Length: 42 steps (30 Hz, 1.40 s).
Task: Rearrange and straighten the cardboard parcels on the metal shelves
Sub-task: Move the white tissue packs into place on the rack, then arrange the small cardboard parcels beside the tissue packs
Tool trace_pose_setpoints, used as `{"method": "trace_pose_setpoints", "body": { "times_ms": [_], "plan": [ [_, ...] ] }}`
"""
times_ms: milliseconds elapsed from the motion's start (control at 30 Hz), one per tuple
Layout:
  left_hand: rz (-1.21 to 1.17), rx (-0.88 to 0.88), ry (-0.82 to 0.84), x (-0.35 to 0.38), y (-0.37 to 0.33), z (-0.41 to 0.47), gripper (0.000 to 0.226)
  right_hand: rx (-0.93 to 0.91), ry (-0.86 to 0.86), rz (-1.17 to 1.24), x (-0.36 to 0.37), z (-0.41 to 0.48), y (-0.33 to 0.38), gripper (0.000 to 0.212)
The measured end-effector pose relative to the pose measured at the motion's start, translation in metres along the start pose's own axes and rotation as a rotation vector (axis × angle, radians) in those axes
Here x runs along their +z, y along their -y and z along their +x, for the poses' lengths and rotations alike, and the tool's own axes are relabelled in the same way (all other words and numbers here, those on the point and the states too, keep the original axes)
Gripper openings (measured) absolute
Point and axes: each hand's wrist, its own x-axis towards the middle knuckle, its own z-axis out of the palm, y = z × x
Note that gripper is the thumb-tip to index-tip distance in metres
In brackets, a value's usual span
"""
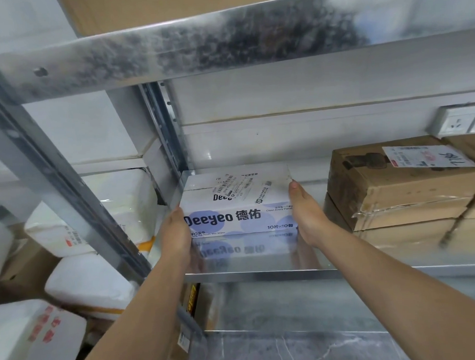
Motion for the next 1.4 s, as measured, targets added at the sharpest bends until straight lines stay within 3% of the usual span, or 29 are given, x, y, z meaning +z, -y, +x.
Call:
{"method": "trace_pose_setpoints", "body": {
  "times_ms": [400,600,700,1033,1300,1400],
  "plan": [
    [0.141,0.013,-0.077,0.004,-0.016,-0.006,0.029,0.049,0.005,-0.139,-0.008,-0.024,0.023,0.06],
    [0.074,0.267,-0.122,0.01,-0.022,-0.032,0.04,-0.031,-0.055,-0.186,-0.04,-0.046,0.047,0.059],
    [0.056,0.405,-0.069,0.024,-0.029,-0.045,0.045,-0.108,-0.092,-0.177,-0.055,-0.055,0.06,0.057],
    [-0.025,0.523,0.136,0.111,-0.03,-0.108,0.041,-0.33,-0.333,-0.209,-0.139,-0.085,0.094,0.047],
    [0.056,0.516,0.266,0.178,-0.021,-0.16,0.04,-0.226,-0.486,-0.294,-0.216,-0.078,0.081,0.046],
    [0.114,0.458,0.328,0.2,-0.009,-0.175,0.045,-0.172,-0.456,-0.311,-0.239,-0.071,0.067,0.046]
  ]
}}
